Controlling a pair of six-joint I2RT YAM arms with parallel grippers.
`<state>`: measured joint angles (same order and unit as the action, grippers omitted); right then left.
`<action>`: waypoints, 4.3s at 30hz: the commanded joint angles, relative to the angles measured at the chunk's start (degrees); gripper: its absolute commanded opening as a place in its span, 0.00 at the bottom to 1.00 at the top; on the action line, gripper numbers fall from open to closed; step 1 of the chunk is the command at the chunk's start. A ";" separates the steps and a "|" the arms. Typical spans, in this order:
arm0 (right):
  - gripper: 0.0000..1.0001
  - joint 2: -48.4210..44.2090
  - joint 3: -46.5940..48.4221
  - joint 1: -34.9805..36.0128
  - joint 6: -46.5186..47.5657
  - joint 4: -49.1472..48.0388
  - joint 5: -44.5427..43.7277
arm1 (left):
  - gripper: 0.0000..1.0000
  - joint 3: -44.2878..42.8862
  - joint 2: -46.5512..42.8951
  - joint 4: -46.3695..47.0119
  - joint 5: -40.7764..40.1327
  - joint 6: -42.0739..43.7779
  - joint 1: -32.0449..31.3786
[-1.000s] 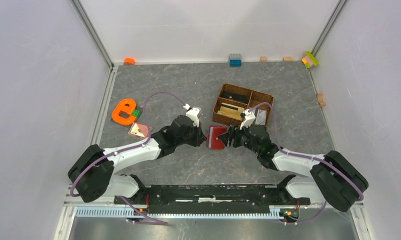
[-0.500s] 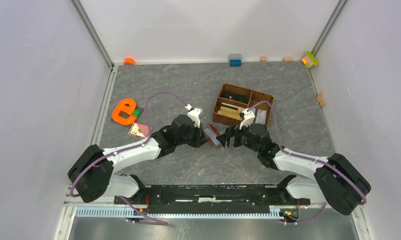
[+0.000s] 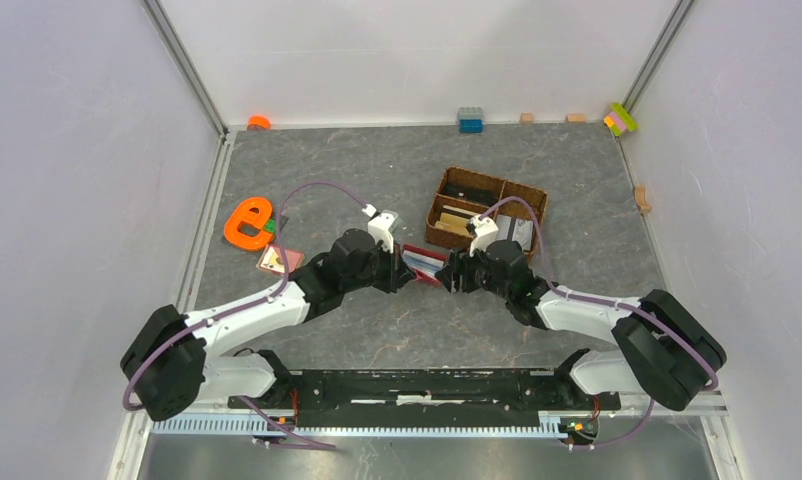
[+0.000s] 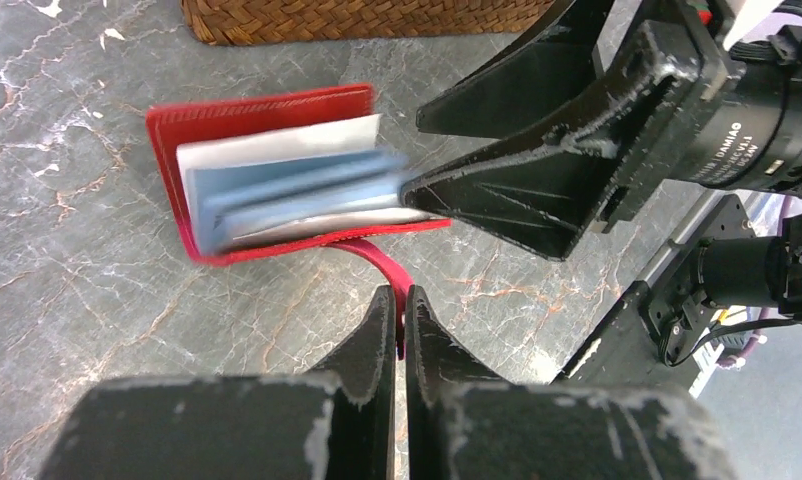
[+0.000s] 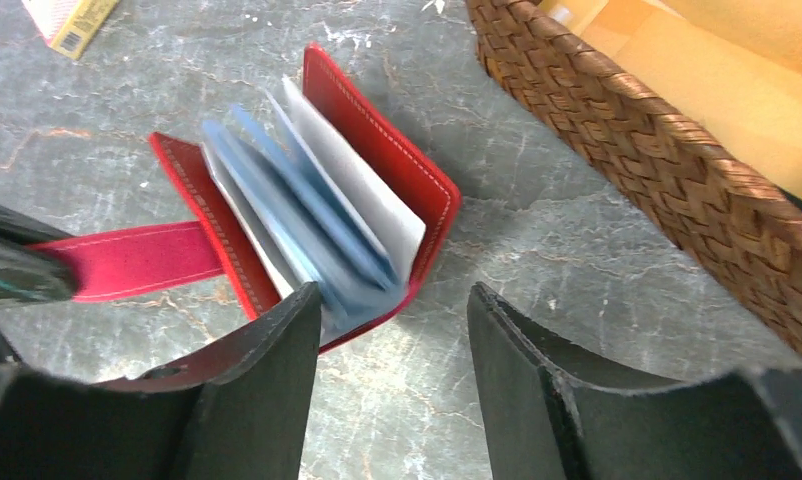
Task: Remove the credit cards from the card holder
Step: Open the card holder at the center of the board.
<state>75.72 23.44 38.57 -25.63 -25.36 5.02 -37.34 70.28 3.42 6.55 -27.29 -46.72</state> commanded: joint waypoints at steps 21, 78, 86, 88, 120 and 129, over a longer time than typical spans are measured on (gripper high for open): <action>0.59 4.37 5.00 6.73 7.26 -4.01 8.54 | 0.02 -2.13 -1.34 -7.23 -20.47 0.38 0.14; 0.07 17.32 8.98 4.37 -3.08 -18.53 12.98 | 0.53 1.82 -3.67 -7.83 -24.26 -2.71 1.52; 0.03 15.92 11.23 8.08 2.36 -13.81 9.47 | 0.99 4.21 -3.68 -3.68 -17.22 -4.84 5.14; 0.03 15.40 11.60 9.09 3.61 -12.81 8.45 | 1.00 4.01 -2.50 -3.68 -15.50 -5.61 6.27; 0.44 13.08 12.95 16.40 11.06 -9.33 2.15 | 0.33 5.08 3.03 0.36 -6.31 -9.73 14.45; 0.65 5.96 8.01 12.00 7.24 -6.29 -6.95 | 0.02 5.48 3.94 5.08 0.88 -7.19 14.45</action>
<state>84.77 32.80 53.80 -15.66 -32.58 2.98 -31.11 74.35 2.63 1.69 -36.49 -32.47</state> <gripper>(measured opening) 0.605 0.073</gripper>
